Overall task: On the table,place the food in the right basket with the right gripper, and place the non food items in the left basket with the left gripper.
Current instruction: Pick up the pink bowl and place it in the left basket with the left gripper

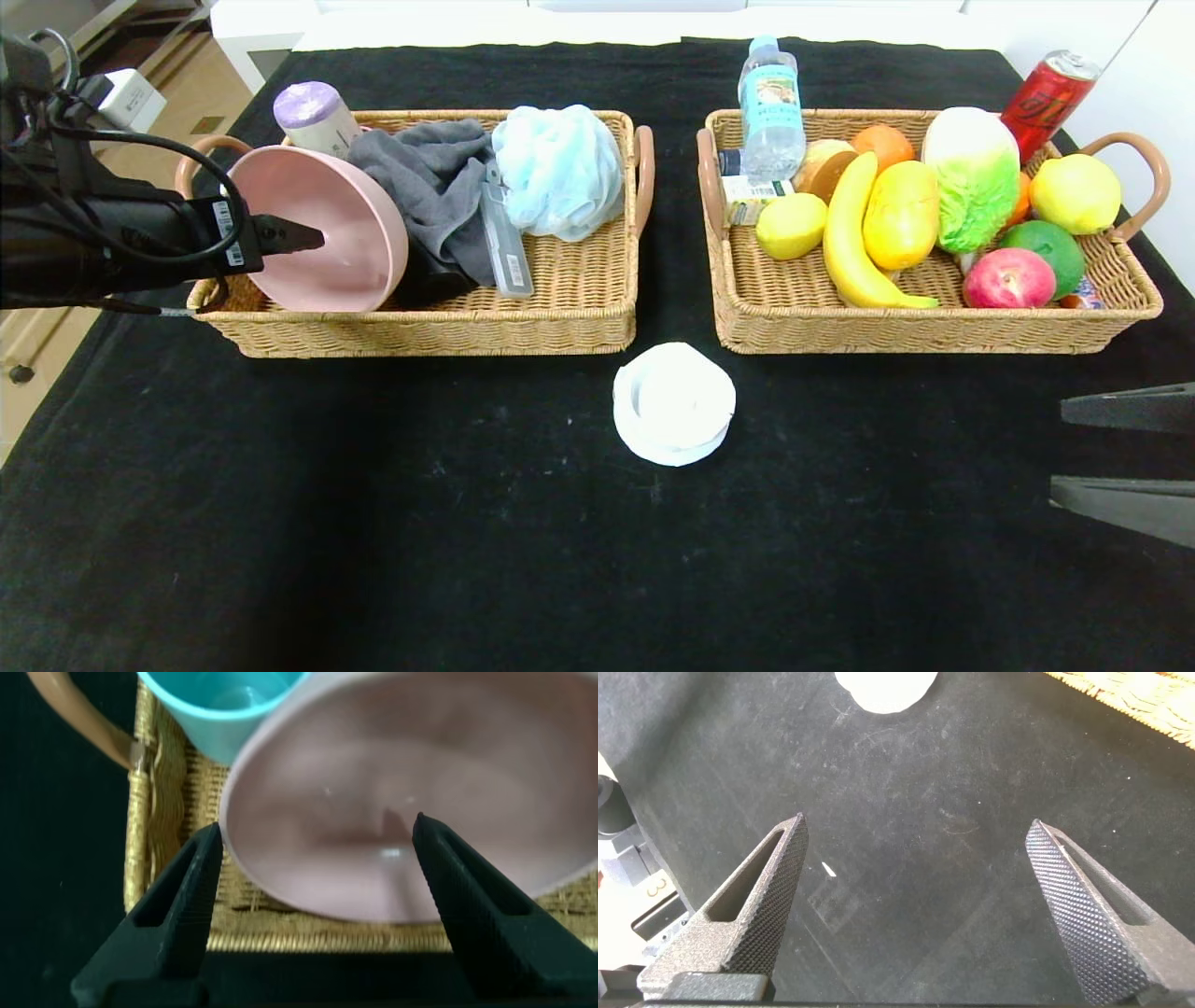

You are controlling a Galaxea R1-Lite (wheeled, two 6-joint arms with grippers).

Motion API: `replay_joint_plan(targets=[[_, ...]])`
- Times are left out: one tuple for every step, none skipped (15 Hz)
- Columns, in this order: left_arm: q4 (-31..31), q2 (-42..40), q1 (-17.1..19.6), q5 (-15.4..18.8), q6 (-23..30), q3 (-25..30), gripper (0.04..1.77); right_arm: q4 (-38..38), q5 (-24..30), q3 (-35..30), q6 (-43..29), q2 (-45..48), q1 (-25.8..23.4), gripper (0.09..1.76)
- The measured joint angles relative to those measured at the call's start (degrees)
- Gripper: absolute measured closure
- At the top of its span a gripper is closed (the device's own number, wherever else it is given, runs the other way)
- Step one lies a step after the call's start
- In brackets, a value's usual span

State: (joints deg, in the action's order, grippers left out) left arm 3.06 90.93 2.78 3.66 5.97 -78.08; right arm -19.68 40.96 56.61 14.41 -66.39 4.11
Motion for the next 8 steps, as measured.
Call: replay_joint_plan(targets=[[0.38,-1.11,0.00,-0.09,-0.63,1.38,0.29,0.02,0.00,0.00,-0.02,0.07,-0.01,0.14],[0.55,-2.38,0.00,-0.18,-1.07,2.83,0.27,0.00,0.00,0.00,-0.02,0.11,-0.01,0.14],[0.57,-3.56,-0.06,-0.18,-1.29,4.05,0.25,0.02,0.02,0.00,-0.02,0.18,-0.01,0.14],[0.71,-4.66,-0.24,-0.18,-1.51,5.21,0.23,0.00,0.00,0.00,-0.02,0.21,-0.01,0.14],[1.07,-5.66,-0.50,-0.18,-1.65,6.25,0.21,0.02,0.02,0.00,-0.05,0.27,-0.01,0.14],[1.78,-6.45,-0.85,-0.22,-1.66,6.95,0.20,0.00,-0.01,0.00,-0.02,0.32,0.00,0.14],[2.74,-7.17,-1.40,-0.18,-1.65,7.52,0.19,0.00,0.00,0.00,-0.05,0.33,0.00,0.14],[3.41,-7.89,-2.15,-0.18,-1.62,8.09,0.17,0.00,0.00,0.00,-0.06,0.35,0.00,0.14]])
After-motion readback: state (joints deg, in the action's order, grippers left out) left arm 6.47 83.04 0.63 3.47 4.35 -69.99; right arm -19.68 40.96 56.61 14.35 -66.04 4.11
